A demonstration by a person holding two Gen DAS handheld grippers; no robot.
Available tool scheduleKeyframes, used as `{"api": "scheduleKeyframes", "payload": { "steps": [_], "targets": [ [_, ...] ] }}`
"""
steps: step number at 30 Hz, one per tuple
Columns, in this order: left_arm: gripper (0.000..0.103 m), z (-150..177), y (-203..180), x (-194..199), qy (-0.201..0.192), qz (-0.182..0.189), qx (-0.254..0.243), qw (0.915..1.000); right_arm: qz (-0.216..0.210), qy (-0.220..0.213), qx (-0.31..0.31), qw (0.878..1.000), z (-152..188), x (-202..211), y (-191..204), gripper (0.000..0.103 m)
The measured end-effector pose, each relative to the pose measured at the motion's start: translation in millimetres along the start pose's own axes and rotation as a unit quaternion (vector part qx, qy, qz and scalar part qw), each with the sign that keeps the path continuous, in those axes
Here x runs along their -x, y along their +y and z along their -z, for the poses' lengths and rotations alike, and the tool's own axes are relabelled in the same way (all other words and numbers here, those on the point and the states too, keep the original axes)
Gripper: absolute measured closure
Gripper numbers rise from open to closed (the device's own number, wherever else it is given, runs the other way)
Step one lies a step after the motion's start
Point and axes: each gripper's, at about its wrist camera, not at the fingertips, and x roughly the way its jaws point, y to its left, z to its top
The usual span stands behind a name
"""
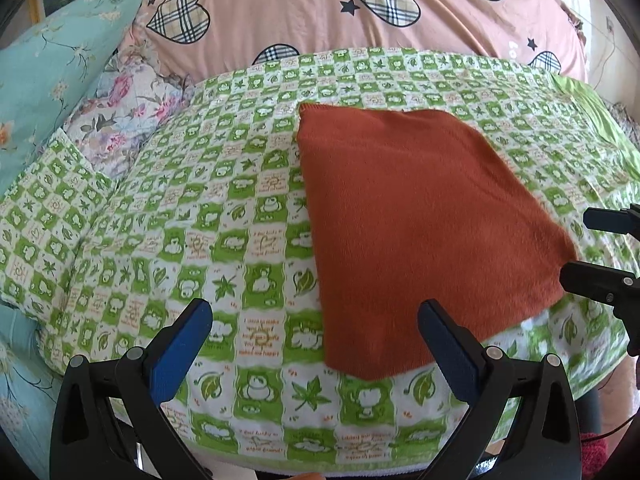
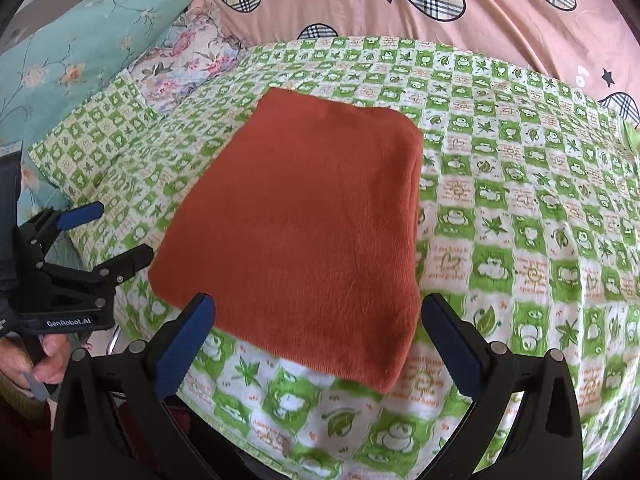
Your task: Fold small clothes
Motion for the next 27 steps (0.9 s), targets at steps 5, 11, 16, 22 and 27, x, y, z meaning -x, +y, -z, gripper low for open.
{"api": "scheduleKeyframes", "payload": {
  "steps": [5, 11, 16, 22, 27],
  "targets": [
    [0.0, -6, 0, -7, 0.004, -0.005, 0.008, 0.9999, -0.004, 0.003, -0.008, 1.0, -5, -7, 0, 0.0],
    [0.0, -8, -1, -10, 0.008, -0.005, 0.016, 0.9998, -0.002, 0.01, -0.002, 1.0, -3, -10, 2, 0.0],
    [0.001, -8, -3, -12, 0.01, -0.009, 0.012, 0.9998, -0.001, 0.008, -0.004, 1.0, -4, -9, 0, 0.0],
    [0.001, -8, -3, -12, 0.011, -0.013, 0.012, 0.9998, 0.0, 0.012, -0.009, 1.0, -4, -9, -6, 0.0],
    [0.001, -8, -3, -11, 0.01, -0.014, 0.009, 0.9998, 0.0, 0.013, -0.011, 1.0, -3, -8, -5, 0.0]
  ]
}}
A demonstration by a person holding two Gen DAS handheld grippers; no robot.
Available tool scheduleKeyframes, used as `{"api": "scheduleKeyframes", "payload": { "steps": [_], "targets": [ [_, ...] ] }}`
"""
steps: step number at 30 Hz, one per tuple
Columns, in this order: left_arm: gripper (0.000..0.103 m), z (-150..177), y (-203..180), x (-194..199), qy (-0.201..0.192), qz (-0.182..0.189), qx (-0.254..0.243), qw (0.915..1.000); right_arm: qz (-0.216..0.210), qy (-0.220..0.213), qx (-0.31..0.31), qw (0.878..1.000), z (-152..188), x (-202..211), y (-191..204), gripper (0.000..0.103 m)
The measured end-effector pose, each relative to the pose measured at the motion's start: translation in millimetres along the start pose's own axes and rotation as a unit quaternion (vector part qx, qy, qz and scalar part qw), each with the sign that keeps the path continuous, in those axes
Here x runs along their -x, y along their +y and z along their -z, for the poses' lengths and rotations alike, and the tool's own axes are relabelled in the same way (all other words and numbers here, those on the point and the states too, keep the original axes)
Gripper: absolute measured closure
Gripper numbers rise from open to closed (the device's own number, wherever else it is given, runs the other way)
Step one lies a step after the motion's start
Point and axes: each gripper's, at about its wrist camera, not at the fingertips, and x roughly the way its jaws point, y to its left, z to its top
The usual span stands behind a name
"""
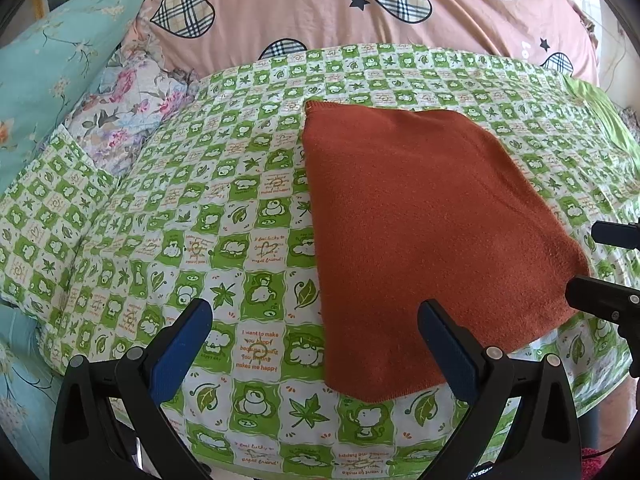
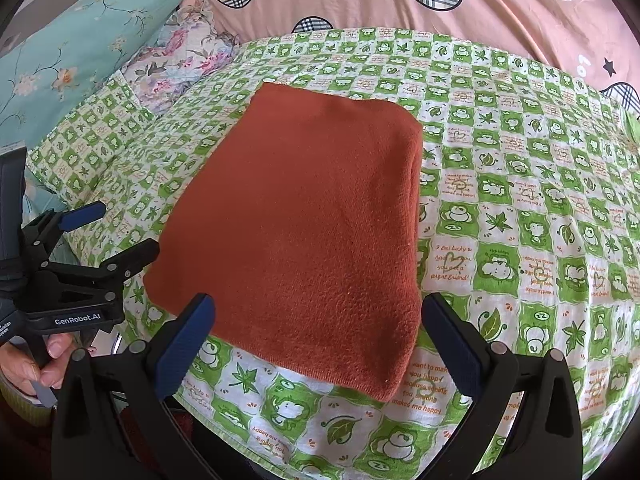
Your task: Fold small clothes
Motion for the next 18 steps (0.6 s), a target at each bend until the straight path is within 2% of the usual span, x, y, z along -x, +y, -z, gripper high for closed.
{"api": "scheduleKeyframes", "payload": {
  "steps": [18],
  "targets": [
    [0.001, -2.5, -2.8, 3.1, -0.002, 0.003, -0.004, 1.0, -0.002, -0.002, 0.001, 1.0, -7.2, 2.7, 0.4, 0.0]
  ]
}}
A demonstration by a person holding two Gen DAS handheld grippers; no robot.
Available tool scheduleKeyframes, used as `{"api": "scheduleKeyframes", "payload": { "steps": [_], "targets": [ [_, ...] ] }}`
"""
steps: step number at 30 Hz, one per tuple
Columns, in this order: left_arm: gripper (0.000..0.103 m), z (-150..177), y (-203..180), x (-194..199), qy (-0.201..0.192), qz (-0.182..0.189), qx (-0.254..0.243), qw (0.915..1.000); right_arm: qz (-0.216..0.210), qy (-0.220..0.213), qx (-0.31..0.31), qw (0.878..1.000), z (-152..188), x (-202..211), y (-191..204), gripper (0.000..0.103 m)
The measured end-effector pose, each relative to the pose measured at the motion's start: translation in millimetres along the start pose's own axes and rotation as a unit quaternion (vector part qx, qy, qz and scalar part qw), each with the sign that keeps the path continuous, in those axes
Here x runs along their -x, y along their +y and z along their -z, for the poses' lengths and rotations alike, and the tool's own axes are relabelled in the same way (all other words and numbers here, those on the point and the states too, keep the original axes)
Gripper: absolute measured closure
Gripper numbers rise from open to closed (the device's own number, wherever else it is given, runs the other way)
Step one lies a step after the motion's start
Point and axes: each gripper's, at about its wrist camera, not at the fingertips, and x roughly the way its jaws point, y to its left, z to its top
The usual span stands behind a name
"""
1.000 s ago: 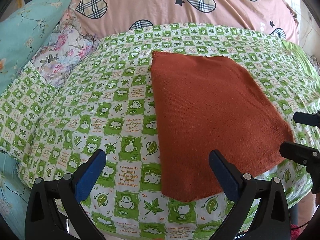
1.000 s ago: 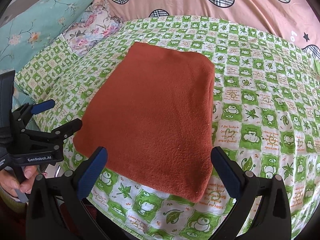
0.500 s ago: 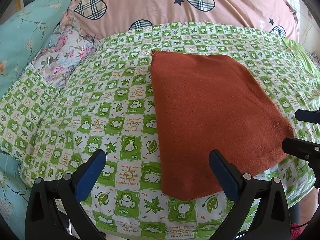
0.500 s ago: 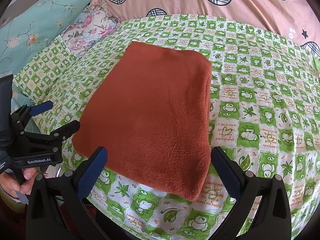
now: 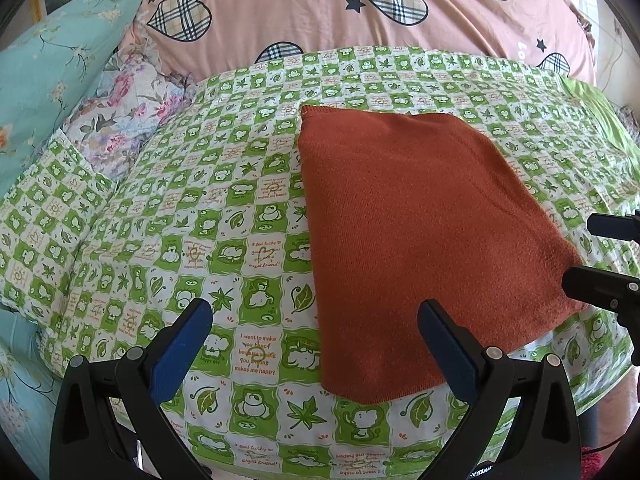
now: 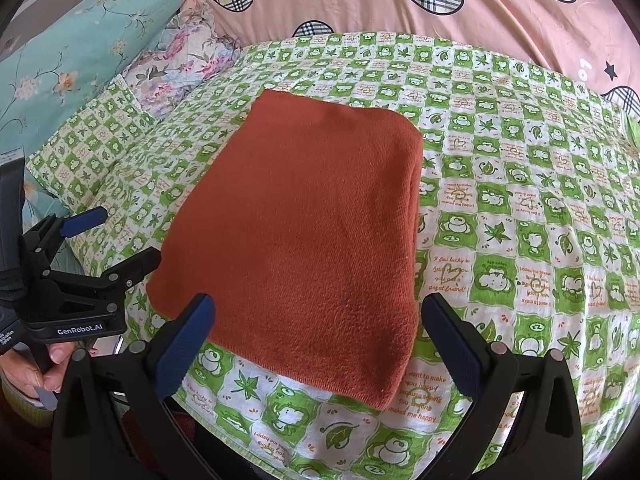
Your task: Fold small clothes
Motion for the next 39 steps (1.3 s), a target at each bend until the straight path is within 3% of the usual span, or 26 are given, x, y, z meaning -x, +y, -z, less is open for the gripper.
{"api": "scheduleKeyframes", "payload": {
  "steps": [39],
  "targets": [
    [0.001, -6.2, -0.9, -2.0, -0.001, 0.008, -0.001, 1.0, -0.007, 0.009, 0.007, 1.0, -5.7, -8.0, -3.6, 0.0]
  ]
}}
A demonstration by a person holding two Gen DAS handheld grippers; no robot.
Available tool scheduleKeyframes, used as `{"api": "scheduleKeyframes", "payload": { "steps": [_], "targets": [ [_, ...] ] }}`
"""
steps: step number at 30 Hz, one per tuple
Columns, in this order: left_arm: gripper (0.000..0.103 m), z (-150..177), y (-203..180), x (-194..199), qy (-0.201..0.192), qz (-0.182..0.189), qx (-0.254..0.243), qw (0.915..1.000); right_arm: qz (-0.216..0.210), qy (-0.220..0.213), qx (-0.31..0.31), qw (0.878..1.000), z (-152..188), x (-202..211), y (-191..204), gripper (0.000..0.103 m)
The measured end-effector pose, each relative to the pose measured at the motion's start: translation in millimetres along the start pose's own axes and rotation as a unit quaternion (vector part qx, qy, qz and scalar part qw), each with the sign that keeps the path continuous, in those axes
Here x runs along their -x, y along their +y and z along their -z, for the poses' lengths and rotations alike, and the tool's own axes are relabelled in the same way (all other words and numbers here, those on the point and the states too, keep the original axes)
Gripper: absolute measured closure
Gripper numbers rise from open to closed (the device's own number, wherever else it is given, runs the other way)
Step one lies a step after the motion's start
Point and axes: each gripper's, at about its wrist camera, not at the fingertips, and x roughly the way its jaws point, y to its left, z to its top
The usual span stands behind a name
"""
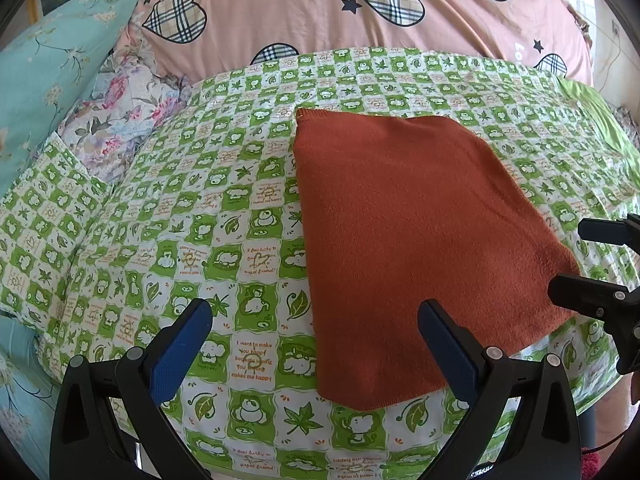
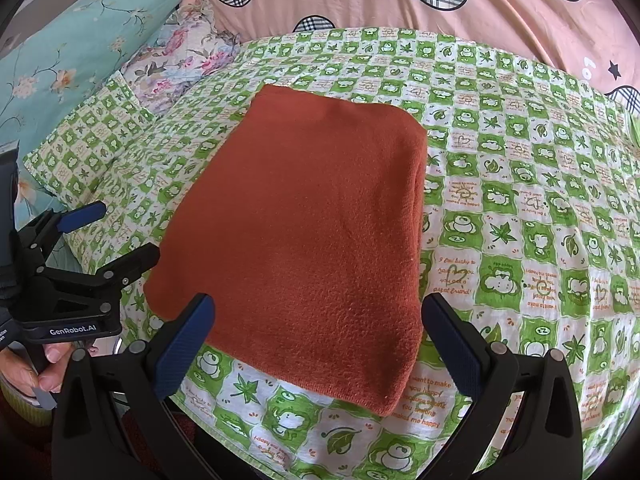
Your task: Fold small clothes
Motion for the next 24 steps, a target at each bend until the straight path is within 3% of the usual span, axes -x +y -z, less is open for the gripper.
{"api": "scheduleKeyframes", "payload": {
  "steps": [24],
  "targets": [
    [0.001, 1.0, -1.0, -1.3, 0.001, 0.002, -0.002, 1.0, 0.0, 0.0, 0.0, 1.0, -1.1, -0.5, -1.3, 0.0]
  ]
}}
